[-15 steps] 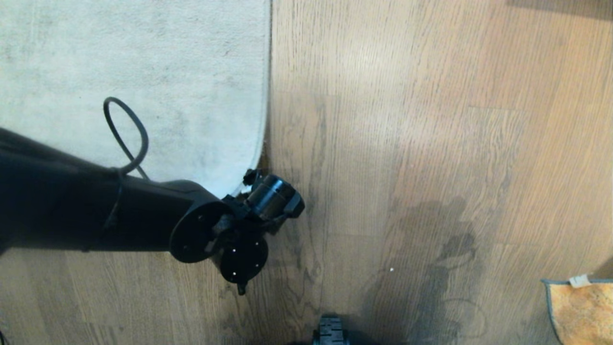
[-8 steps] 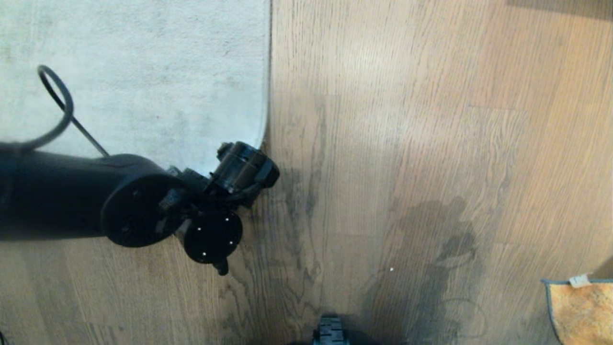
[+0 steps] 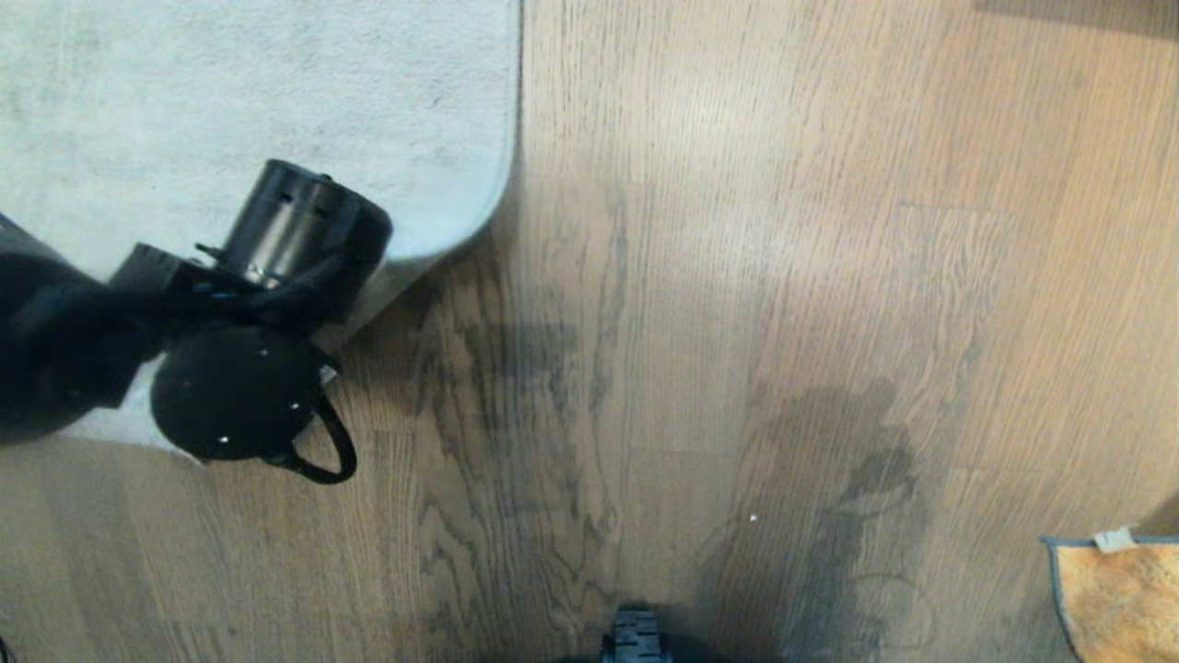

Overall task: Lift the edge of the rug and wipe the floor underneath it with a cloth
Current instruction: Lift up the carpet

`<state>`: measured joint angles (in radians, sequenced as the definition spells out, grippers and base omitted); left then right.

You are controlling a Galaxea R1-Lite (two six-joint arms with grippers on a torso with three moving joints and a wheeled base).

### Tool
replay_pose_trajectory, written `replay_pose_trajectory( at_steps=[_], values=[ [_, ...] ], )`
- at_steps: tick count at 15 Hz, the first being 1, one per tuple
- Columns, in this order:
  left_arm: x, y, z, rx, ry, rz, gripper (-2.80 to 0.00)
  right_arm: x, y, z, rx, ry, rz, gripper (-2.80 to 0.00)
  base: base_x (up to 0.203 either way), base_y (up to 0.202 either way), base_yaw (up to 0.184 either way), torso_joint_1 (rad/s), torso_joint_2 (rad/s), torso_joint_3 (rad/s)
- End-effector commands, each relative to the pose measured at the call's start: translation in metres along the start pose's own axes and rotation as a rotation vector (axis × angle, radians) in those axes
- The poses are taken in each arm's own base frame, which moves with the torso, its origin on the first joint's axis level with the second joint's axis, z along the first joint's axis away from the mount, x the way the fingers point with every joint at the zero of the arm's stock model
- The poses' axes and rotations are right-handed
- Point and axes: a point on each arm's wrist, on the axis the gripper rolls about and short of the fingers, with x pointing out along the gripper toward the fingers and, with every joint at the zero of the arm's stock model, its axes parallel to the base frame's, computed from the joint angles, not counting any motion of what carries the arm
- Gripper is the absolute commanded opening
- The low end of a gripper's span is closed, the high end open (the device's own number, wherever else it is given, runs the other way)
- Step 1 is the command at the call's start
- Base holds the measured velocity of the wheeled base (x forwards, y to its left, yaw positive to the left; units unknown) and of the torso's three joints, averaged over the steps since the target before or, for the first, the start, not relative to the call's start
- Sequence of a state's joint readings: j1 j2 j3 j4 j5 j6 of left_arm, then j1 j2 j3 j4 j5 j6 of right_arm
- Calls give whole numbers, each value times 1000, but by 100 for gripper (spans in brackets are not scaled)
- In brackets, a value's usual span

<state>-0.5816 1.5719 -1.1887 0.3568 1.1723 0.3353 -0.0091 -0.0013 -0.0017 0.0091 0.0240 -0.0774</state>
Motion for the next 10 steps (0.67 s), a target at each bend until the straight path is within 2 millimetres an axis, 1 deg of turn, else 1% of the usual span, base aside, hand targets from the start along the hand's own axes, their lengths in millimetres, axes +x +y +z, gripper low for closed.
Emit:
replay_pose_trajectory(
  at_steps=[1,4,7,10],
  values=[
    [-3,30,-11,-64,8,38,-280,0,0,0,-1,1,1,-280,0,0,0,0,0,0],
    [-1,51,-19,-63,25,64,-280,0,0,0,-1,1,1,-280,0,0,0,0,0,0],
    [6,65,-23,-76,14,13,-280,0,0,0,-1,1,1,-280,0,0,0,0,0,0],
    [8,69,-22,-73,-6,-20,-280,0,0,0,-1,1,1,-280,0,0,0,0,0,0]
  ],
)
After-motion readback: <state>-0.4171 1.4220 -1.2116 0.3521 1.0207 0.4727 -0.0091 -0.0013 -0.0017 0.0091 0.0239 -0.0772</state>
